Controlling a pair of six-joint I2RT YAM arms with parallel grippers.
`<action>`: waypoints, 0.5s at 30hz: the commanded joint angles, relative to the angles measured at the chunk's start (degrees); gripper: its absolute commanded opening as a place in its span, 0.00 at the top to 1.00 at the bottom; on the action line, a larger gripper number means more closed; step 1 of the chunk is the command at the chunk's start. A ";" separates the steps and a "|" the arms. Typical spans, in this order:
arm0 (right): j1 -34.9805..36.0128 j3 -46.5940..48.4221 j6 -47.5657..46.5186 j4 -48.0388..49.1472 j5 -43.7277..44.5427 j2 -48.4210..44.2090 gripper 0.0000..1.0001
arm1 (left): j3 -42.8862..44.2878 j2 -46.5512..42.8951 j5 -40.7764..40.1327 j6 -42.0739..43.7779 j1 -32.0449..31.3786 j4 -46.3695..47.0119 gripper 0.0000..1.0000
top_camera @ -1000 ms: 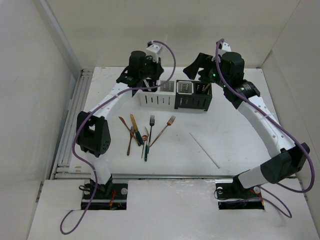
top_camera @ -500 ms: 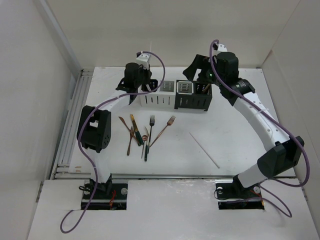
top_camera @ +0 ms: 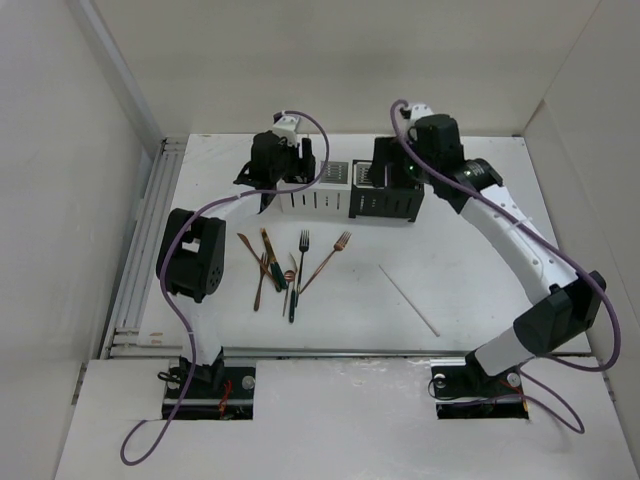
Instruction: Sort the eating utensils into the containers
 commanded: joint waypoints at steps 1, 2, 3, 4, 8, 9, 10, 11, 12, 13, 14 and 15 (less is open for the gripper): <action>5.21 -4.95 -6.96 -10.92 3.45 -1.65 0.07 | 0.43 -5.58 -1.73 -1.11 0.22 -3.63 0.36; 6.44 -7.24 -6.97 -12.15 3.46 -2.61 0.07 | 0.43 -6.12 -1.74 -1.12 0.22 -4.70 0.35; 8.98 -12.22 -6.97 -13.30 2.67 -2.62 0.07 | 1.04 -6.73 -3.22 -1.12 0.22 -5.93 0.33; 10.22 -14.88 -6.97 -14.87 2.67 -3.49 0.07 | 1.91 -7.26 -3.93 -1.73 0.22 -7.33 0.33; 13.56 -25.35 1.19 -15.50 1.61 -5.43 0.07 | 7.01 -9.10 -11.04 -2.26 -0.40 -17.69 0.32; 13.57 -26.58 3.99 -15.50 0.65 -5.44 0.07 | 8.41 -9.11 -12.80 -2.26 -1.18 -22.59 0.32; 14.09 -27.73 4.98 -15.50 -0.23 -5.44 0.07 | 10.77 -9.63 -15.25 -2.87 -1.80 -24.81 0.31; 14.97 -29.39 6.03 -15.50 -0.23 -5.44 0.07 | 11.58 -9.64 -15.97 -2.88 -1.80 -26.66 0.31; 14.98 -30.19 7.87 -15.50 -0.24 -4.39 0.07 | 12.20 -11.03 -16.50 -4.18 -1.80 -29.47 0.31; 14.98 -30.89 8.76 -15.50 0.64 -3.60 0.07 | 12.20 -11.57 -17.72 -4.80 -1.80 -30.54 0.31; 14.98 -32.03 9.46 -16.03 2.04 -2.63 0.07 | 12.20 -12.18 -18.26 -5.33 -1.80 -31.42 0.31; 14.98 -32.04 9.47 -16.73 2.57 0.07 0.07 | 12.20 -12.80 -18.79 -5.95 -1.80 -32.21 0.31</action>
